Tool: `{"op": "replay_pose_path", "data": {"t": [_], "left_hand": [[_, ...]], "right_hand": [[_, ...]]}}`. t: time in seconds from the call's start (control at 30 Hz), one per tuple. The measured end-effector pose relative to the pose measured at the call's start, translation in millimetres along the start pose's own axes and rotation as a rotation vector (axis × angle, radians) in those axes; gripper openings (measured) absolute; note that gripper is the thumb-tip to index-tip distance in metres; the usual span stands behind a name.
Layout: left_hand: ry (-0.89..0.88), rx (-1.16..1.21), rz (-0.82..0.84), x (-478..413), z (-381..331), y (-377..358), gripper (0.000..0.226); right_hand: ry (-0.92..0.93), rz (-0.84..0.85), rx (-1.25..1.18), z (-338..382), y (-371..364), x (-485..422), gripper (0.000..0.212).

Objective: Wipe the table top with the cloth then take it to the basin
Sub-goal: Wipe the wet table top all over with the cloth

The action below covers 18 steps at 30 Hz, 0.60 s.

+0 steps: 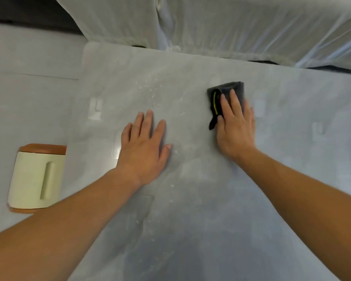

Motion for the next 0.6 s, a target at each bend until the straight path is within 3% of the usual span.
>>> {"op": "replay_pose_path", "data": {"t": [0.07, 0.23, 0.3, 0.43, 0.5, 0.6], "left_hand": [[-0.002, 0.008, -0.016, 2, -1, 0, 0.067], [0.019, 0.060, -0.002, 1, -5, 1, 0.068], [0.020, 0.066, -0.013, 0, -5, 1, 0.068], [0.009, 0.063, -0.026, 0, -2, 0, 0.065], [0.006, 0.065, -0.032, 1, -2, 0, 0.065], [0.010, 0.072, -0.030, 0, -5, -1, 0.066]], "right_hand": [[-0.048, -0.032, -0.023, 15, -3, -10, 0.057], [0.311, 0.118, 0.159, 18, -16, 29, 0.057], [0.254, 0.089, 0.129, 9, 0, -2, 0.057], [-0.026, -0.024, -0.033, 19, 24, -70, 0.056], [0.008, -0.030, -0.011, 33, 18, -71, 0.058], [0.220, 0.052, 0.128, 36, 7, -47, 0.060]]}}
Point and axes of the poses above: each hand's wrist, its own x-axis away from the middle knuckle, its own y-axis out of the back of the hand, z = x × y, the point moved 3 cm from there along -x, towards the middle knuckle, and after that the axes turned 15 degrees about z, right-handed, at the moved point
